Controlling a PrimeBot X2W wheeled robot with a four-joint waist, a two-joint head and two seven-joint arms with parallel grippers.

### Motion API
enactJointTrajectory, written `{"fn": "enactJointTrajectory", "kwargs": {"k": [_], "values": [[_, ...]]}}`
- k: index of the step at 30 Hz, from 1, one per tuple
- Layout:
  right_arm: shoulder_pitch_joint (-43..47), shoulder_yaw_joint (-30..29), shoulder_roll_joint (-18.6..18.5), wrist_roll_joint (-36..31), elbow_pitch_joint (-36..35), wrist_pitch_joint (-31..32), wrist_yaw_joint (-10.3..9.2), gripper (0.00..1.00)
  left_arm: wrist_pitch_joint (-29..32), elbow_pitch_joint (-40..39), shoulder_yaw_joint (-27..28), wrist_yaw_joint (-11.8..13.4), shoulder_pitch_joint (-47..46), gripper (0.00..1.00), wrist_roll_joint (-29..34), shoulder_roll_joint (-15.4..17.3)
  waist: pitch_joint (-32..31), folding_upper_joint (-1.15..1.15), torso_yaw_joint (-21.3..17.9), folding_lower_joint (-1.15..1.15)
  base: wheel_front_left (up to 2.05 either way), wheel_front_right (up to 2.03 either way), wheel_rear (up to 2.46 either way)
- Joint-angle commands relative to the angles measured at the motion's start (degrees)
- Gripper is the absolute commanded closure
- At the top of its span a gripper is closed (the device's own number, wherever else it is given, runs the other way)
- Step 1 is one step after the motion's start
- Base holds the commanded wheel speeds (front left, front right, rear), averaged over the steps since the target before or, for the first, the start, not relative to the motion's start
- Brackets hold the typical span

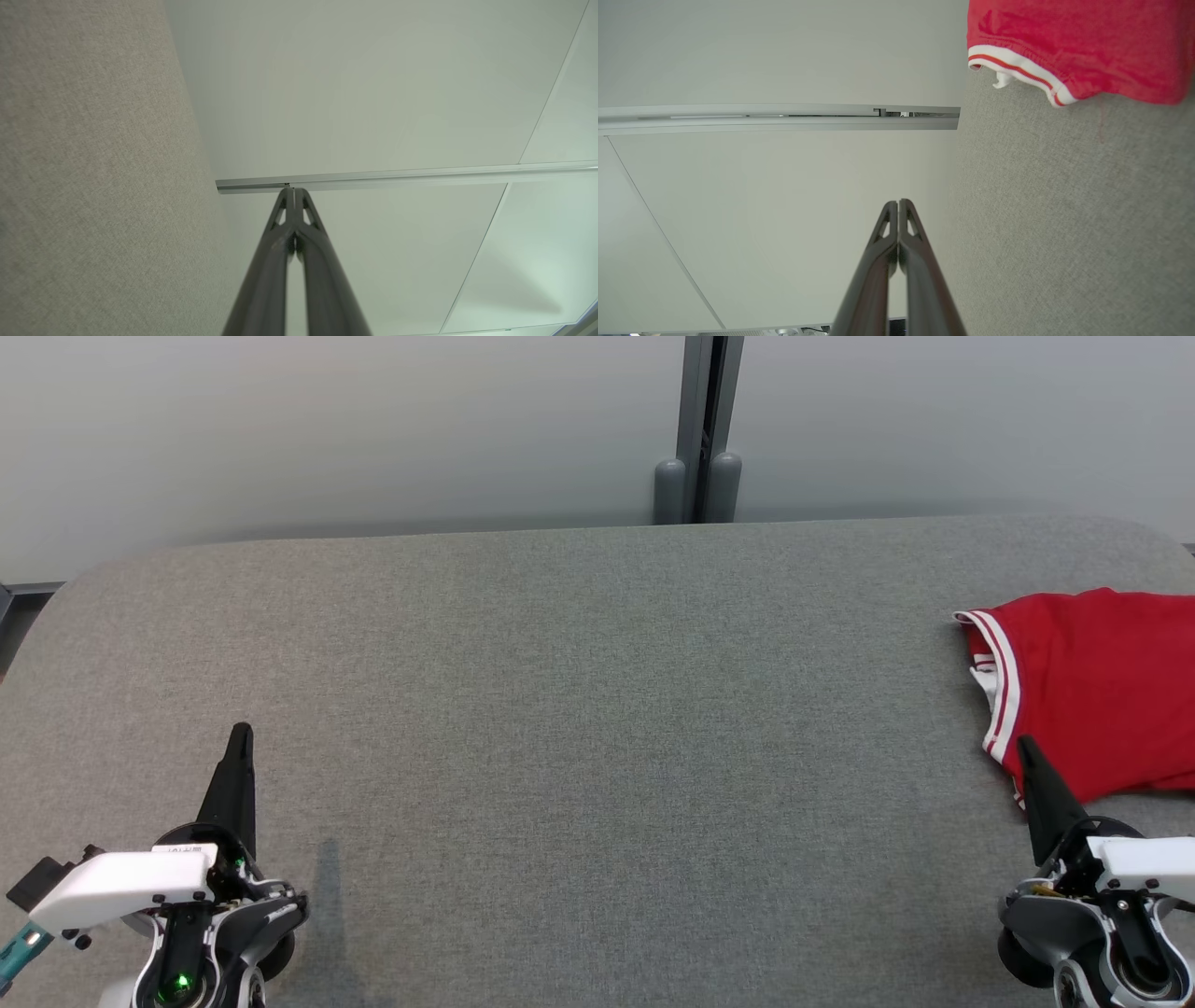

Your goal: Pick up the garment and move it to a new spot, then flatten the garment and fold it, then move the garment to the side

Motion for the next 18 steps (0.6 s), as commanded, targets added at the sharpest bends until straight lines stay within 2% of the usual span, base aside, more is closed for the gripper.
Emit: {"fn": "enactJointTrajectory", "kwargs": {"k": [1,18], "values": [[0.1,0.0,-0.5,0.4,0.1,-0.2,0.02,1.0,0.2,-0.2,0.3,-0.3,-0.6,1.0,-0.1,0.3,0.0,-0.01,0.0,0.0,0.0,0.0,0.0],[0.2,0.6,-1.0,1.1,0.0,-0.6,0.02,1.0,0.2,-0.2,0.3,-0.3,-0.6,1.0,-0.1,0.3,0.0,-0.01,0.0,0.0,0.0,0.0,0.0]]}}
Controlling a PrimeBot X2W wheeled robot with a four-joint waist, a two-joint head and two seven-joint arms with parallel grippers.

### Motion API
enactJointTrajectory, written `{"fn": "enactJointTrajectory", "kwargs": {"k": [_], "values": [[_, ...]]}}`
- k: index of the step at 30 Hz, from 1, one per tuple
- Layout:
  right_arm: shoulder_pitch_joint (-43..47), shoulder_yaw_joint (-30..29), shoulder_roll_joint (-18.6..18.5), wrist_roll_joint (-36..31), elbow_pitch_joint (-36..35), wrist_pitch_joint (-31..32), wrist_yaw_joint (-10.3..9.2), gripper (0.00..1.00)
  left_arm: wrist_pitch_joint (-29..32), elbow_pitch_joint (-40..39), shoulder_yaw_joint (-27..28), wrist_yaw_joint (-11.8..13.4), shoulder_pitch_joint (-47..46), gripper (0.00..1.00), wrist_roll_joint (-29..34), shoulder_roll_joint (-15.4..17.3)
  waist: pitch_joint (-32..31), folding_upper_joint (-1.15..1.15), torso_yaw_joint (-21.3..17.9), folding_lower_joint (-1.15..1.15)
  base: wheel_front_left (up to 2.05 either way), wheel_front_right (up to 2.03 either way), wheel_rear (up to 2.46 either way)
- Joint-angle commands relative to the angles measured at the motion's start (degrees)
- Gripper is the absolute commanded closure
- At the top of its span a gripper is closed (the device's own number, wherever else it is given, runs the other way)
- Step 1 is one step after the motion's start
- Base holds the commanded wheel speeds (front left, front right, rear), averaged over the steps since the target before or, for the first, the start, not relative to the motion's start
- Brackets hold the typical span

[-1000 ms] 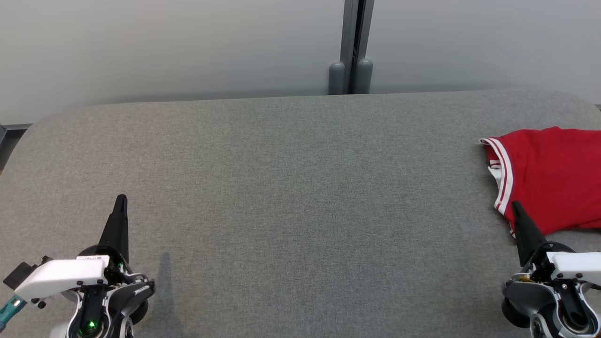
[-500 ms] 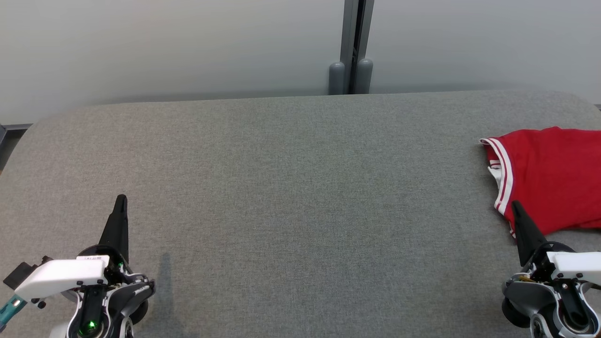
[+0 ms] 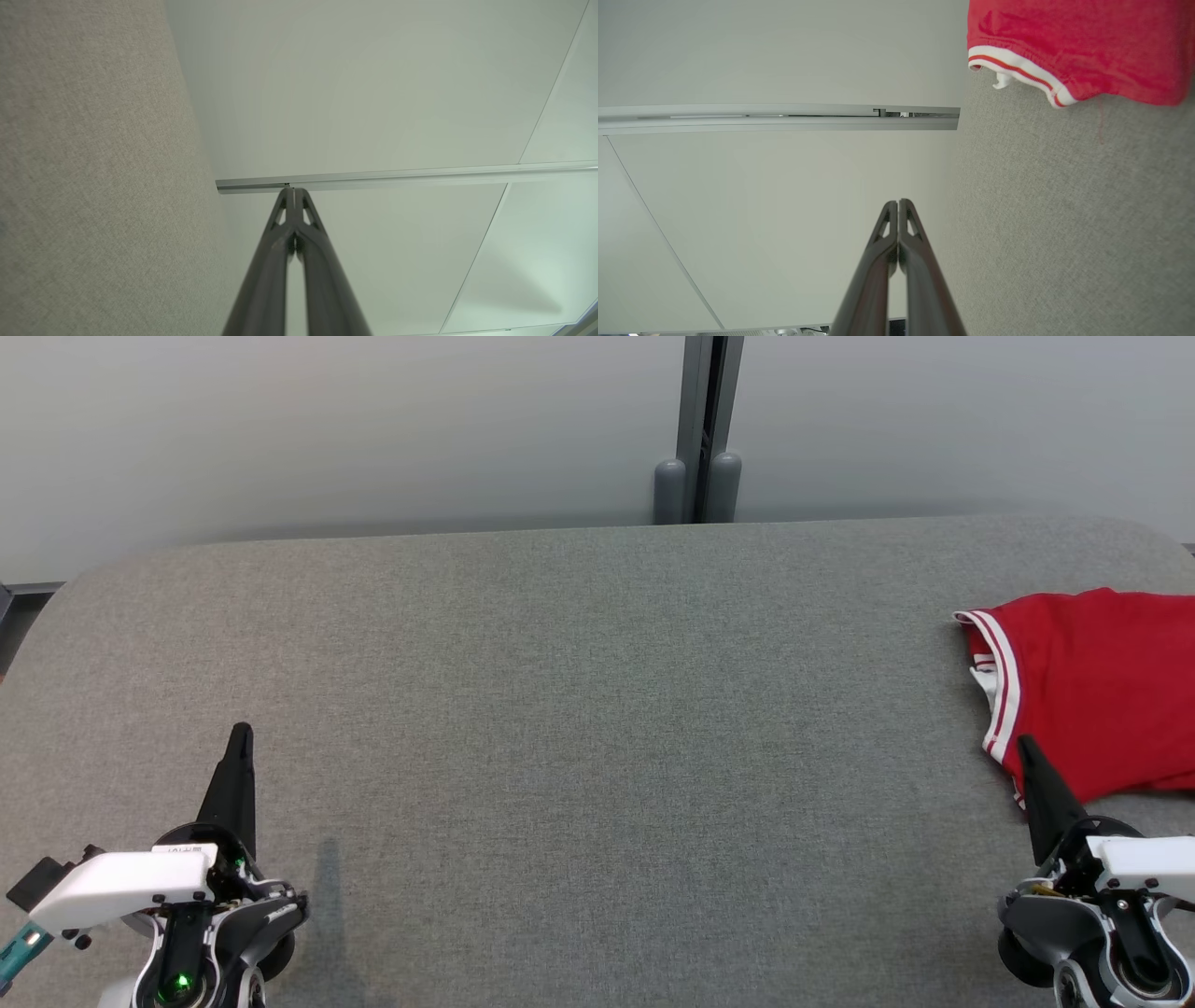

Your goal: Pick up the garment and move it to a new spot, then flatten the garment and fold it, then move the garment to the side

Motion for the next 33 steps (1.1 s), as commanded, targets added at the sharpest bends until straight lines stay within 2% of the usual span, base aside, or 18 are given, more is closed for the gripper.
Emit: {"fn": "enactJointTrajectory", "kwargs": {"k": [1,33], "values": [[0.2,0.1,-0.6,0.7,0.0,-0.2,0.02,1.0,0.2,-0.2,0.3,-0.3,-0.6,1.0,-0.1,0.3,0.0,-0.01,0.0,0.0,0.0,0.0,0.0],[0.3,1.5,-1.5,1.8,-0.1,-1.2,0.02,1.0,0.2,-0.2,0.3,-0.3,-0.6,1.0,-0.1,0.3,0.0,-0.01,0.0,0.0,0.0,0.0,0.0]]}}
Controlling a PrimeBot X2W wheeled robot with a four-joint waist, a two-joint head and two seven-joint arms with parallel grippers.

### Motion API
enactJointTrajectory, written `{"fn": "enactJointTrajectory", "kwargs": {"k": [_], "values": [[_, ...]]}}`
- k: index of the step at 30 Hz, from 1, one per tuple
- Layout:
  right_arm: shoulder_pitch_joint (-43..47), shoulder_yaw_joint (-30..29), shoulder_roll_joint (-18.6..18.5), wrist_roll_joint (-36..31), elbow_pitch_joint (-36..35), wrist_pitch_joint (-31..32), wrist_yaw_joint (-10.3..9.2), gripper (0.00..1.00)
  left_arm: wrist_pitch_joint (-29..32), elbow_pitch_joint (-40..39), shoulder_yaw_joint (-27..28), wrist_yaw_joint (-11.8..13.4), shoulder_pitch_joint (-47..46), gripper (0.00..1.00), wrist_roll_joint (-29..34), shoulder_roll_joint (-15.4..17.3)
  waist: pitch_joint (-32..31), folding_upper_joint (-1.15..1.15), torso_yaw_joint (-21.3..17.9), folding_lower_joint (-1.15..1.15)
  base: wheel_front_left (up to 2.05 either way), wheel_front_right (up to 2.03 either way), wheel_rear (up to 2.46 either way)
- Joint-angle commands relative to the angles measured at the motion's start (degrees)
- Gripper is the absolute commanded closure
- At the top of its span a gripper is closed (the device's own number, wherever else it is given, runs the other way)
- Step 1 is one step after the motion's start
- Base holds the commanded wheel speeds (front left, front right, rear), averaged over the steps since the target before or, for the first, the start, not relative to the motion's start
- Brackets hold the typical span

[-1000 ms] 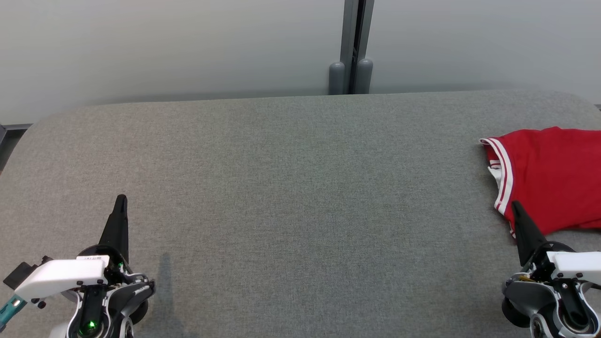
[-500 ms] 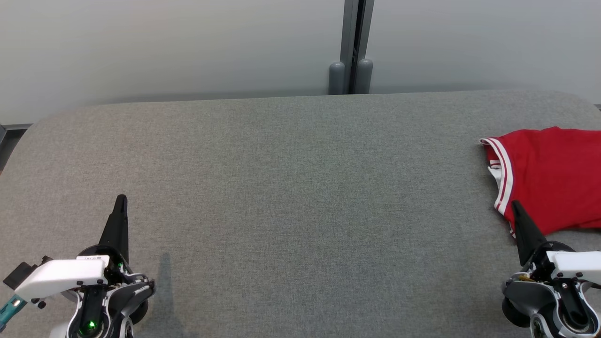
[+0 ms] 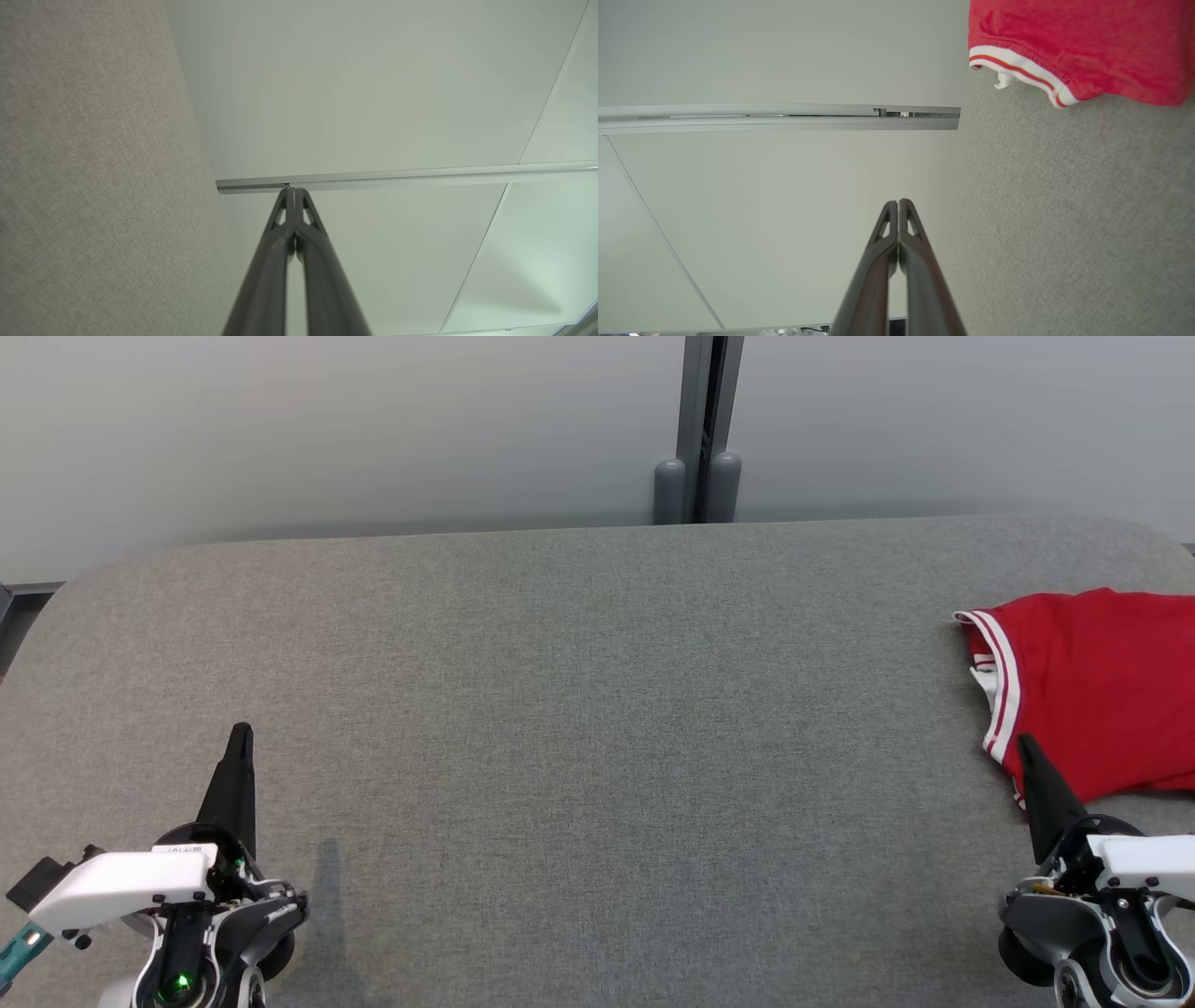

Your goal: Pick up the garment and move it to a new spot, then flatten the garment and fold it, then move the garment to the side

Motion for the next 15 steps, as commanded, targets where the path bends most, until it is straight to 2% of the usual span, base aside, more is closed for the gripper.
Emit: {"fn": "enactJointTrajectory", "kwargs": {"k": [1,15], "values": [[0.4,0.1,-0.5,0.4,-0.1,-0.3,0.02,1.0,0.2,-0.2,0.3,-0.3,-0.6,1.0,-0.1,0.3,0.0,0.0,0.0,0.0,0.0,0.0,0.0],[0.4,0.8,-1.1,1.0,-0.2,-0.9,0.02,1.0,0.2,-0.2,0.3,-0.3,-0.6,1.0,-0.1,0.3,0.0,0.0,0.0,0.0,0.0,0.0,0.0]]}}
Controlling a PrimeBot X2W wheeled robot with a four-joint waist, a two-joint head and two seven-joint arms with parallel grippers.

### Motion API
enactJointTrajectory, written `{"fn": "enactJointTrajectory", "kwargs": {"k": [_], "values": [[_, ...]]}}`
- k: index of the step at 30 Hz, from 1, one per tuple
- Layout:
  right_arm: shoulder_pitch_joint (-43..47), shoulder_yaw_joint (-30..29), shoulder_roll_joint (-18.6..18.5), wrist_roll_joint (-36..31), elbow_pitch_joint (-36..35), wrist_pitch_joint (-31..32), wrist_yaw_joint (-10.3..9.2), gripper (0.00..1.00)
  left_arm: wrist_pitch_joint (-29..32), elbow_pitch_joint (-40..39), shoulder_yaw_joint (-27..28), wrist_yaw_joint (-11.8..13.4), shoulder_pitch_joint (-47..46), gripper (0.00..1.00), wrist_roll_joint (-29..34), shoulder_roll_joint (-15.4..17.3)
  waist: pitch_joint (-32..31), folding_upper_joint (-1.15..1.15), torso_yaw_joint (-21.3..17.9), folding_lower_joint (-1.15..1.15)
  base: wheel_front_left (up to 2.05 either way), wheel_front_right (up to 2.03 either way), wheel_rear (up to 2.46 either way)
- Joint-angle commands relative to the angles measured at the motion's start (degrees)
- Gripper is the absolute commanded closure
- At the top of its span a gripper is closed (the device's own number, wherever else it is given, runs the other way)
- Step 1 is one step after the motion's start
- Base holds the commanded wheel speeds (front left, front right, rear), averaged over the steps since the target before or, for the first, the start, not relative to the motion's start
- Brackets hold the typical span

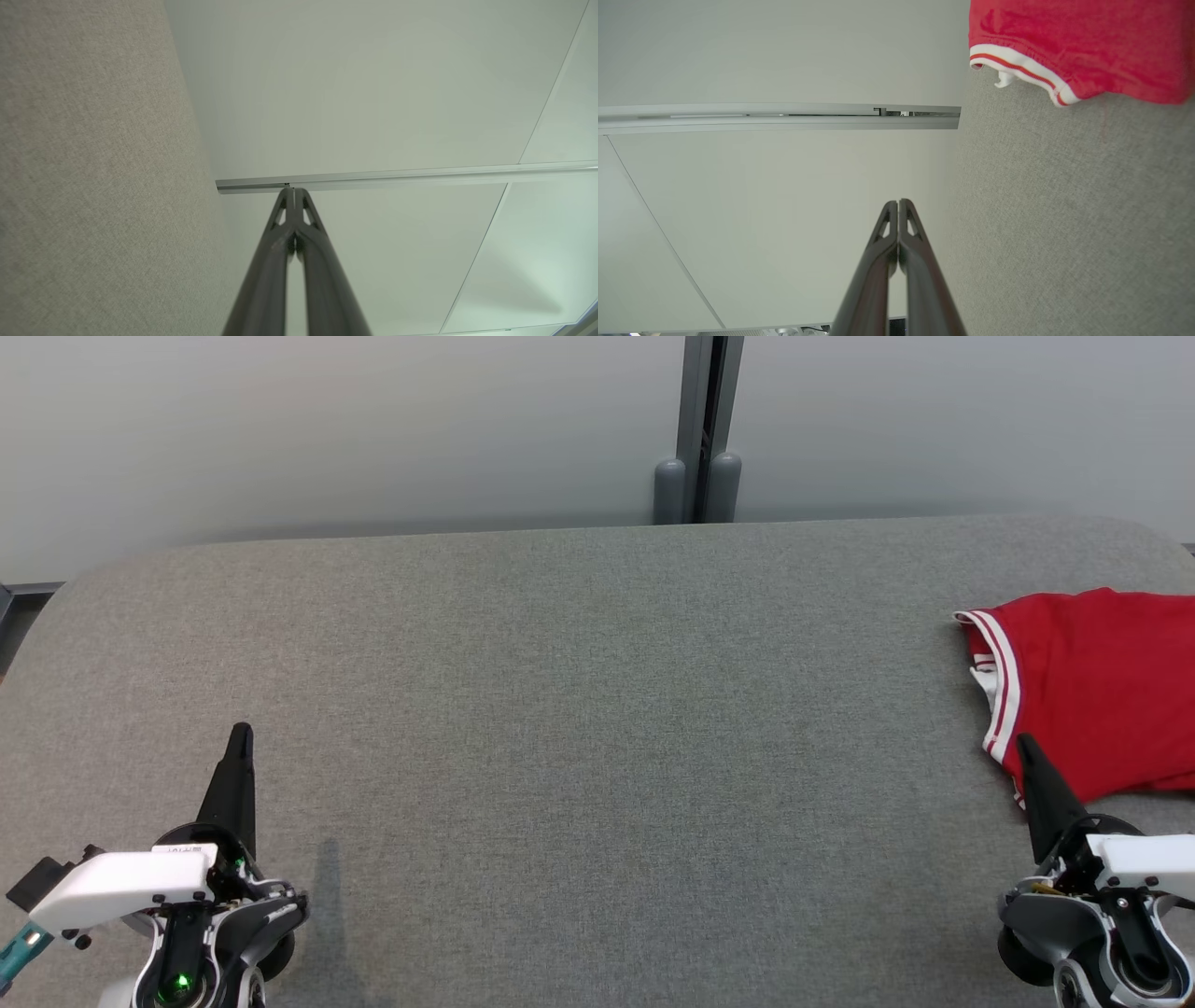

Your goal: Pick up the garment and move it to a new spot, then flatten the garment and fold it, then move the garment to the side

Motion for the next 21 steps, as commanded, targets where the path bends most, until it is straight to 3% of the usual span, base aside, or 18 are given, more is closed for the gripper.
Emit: {"fn": "enactJointTrajectory", "kwargs": {"k": [1,21], "values": [[0.4,0.0,-0.5,0.2,-0.1,-0.4,0.02,1.0,0.2,-0.2,0.3,-0.3,-0.6,1.0,-0.1,0.3,0.0,-0.01,0.0,0.0,0.0,0.0,0.0],[0.6,1.3,-1.4,1.3,-0.2,-1.3,0.02,1.0,0.2,-0.2,0.3,-0.3,-0.6,1.0,-0.1,0.3,0.0,-0.01,0.0,0.0,0.0,0.0,0.0]]}}
